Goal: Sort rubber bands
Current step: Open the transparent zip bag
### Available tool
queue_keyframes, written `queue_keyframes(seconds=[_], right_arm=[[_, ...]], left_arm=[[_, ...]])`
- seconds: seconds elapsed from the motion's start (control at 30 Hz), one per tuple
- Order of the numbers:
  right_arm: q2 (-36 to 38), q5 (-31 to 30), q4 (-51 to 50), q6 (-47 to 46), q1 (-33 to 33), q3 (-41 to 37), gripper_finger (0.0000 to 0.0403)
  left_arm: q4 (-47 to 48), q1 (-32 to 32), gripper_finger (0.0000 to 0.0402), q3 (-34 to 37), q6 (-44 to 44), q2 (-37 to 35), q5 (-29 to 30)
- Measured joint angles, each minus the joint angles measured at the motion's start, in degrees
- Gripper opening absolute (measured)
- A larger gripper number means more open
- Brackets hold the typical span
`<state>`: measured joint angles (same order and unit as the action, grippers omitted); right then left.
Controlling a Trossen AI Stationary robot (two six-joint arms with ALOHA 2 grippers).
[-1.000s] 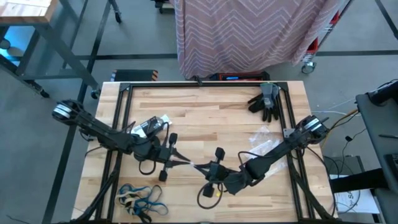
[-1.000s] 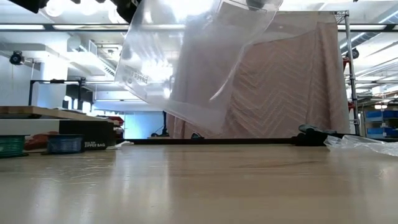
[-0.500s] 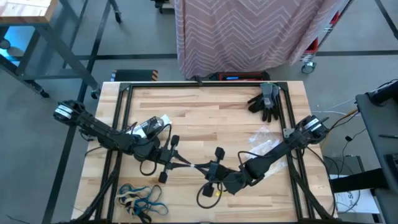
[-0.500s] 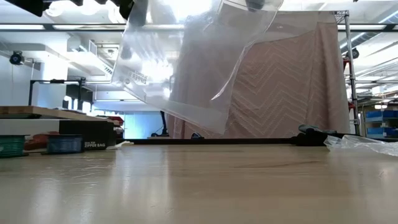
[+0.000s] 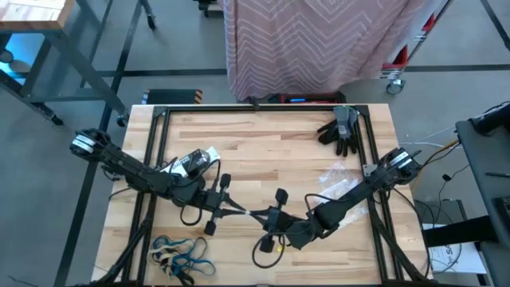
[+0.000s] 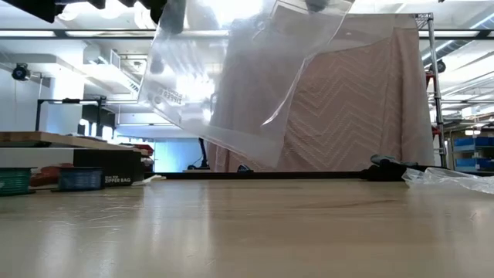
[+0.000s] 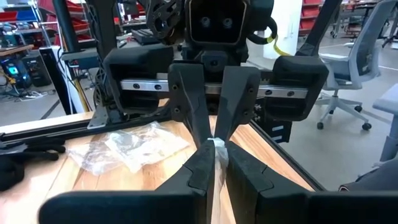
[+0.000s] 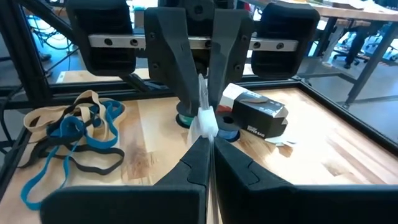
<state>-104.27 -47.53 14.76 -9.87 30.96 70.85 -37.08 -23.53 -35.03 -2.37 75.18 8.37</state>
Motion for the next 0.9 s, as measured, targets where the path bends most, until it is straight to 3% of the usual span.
queue_keyframes(seconds=[0.2,0.6,0.73,0.9], right_arm=[[0.0,-0.2,0.1,0.9,0.1,0.0,0.0012],[0.0,-0.5,0.2,4.5,0.1,0.0,0.0128],[0.0,-0.5,1.0,4.6,-0.1,0.0,0.0133],[0.0,-0.5,1.0,4.5,-0.5,0.0,0.0112]], left_arm=[[0.3,0.0,0.0005,0.0,1.3,-0.8,1.1],[0.9,0.0,0.0,0.0,1.6,-0.9,1.2],[0.8,0.0,0.0,0.0,1.7,-0.9,1.2],[0.6,0.0,0.0,0.0,2.0,-0.9,1.2]])
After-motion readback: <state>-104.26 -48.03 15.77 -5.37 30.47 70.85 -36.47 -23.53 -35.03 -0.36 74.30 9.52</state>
